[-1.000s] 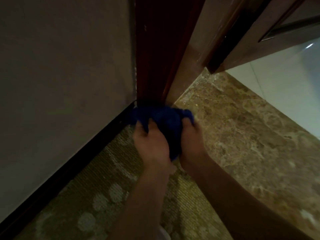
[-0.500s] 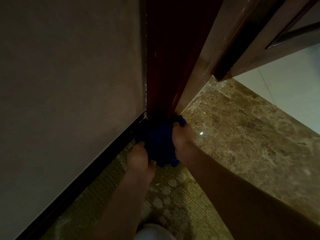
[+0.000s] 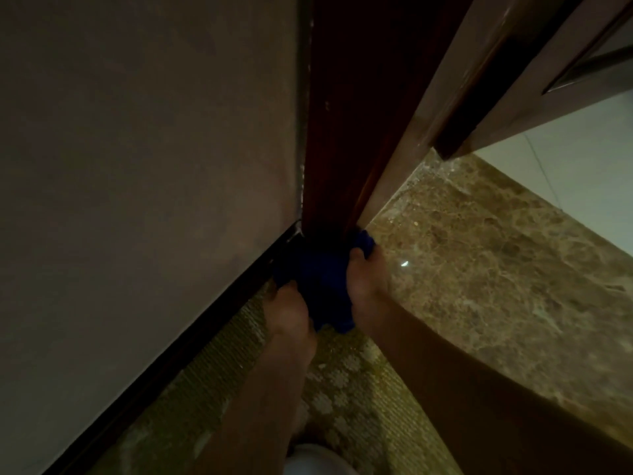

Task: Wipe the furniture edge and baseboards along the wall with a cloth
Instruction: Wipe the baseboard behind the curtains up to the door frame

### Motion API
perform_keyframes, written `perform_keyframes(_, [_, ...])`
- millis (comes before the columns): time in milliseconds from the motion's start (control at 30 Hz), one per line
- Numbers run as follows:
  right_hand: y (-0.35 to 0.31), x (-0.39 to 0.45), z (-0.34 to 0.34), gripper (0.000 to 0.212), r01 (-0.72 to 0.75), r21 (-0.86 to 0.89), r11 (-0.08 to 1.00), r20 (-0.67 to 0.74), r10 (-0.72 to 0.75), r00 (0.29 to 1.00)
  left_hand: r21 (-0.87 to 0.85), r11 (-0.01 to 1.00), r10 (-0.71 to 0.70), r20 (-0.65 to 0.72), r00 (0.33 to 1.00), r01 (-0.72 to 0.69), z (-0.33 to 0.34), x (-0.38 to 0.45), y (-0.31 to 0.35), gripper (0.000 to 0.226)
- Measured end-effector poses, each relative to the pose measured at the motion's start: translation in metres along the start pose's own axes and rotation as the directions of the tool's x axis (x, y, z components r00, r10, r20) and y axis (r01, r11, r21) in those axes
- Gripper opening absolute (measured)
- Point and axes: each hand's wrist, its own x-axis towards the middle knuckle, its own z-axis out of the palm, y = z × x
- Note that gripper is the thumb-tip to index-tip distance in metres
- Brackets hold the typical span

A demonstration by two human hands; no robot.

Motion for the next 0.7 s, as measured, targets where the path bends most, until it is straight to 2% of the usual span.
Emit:
perform_keyframes(67, [-0.002,-0.001,-0.001,0.037,-0.037,0.008,0.999,0.023,0.037,0.999,0.005,1.0,0.011,0.075,0.997,-0.011,-0.005,0.004,0.0,0.042])
perform_keyframes(133, [-0.005,-0.01,-0.007,0.03,-0.017,0.063,0.998,0.041,0.014,0.999,-0.007,1.0,0.031,0.143,0.989,-0.03,0.0,0.001,0.008,0.041])
perform_keyframes(233, [-0.009,-0.025,-0.018,0.023,0.113,0.201,0.973,0.008,-0.117,0.993,-0.036,0.991,0.136,0.195,0.971,-0.132,0.01,-0.003,0.017,0.043])
perform_keyframes(300, [-0.009,-0.032,-0.018,0.023,0.228,0.216,0.95,-0.03,-0.226,0.974,-0.009,0.972,0.233,0.193,0.953,-0.236,0.011,-0.005,0.017,0.045])
perform_keyframes(367, [-0.005,-0.031,-0.015,0.022,0.263,0.195,0.945,-0.029,-0.263,0.964,0.012,0.957,0.281,0.195,0.94,-0.288,0.008,-0.008,0.014,0.043])
perform_keyframes(467, [0.017,-0.024,-0.014,0.023,0.19,0.055,0.98,0.018,-0.191,0.981,0.189,0.954,0.217,0.108,0.97,-0.234,-0.005,-0.008,0.001,0.041])
perform_keyframes(533, [0.035,-0.02,-0.015,0.021,0.135,-0.133,0.982,0.055,-0.128,0.99,0.207,0.97,0.13,0.02,0.991,-0.131,-0.028,-0.012,-0.007,0.038])
perform_keyframes(600, [0.04,-0.024,-0.012,0.013,0.1,-0.191,0.976,0.069,-0.089,0.994,0.243,0.967,0.092,-0.073,0.993,-0.072,-0.055,-0.02,-0.01,0.033])
perform_keyframes(667, [0.029,-0.028,0.007,0.012,0.187,-0.172,0.967,0.073,-0.177,0.981,0.204,0.977,0.071,-0.083,0.994,-0.053,-0.076,-0.028,-0.01,0.032])
perform_keyframes(700, [0.023,-0.03,0.021,0.016,0.249,-0.18,0.952,0.075,-0.239,0.968,0.146,0.988,0.045,-0.033,0.998,-0.04,-0.083,-0.031,-0.007,0.032])
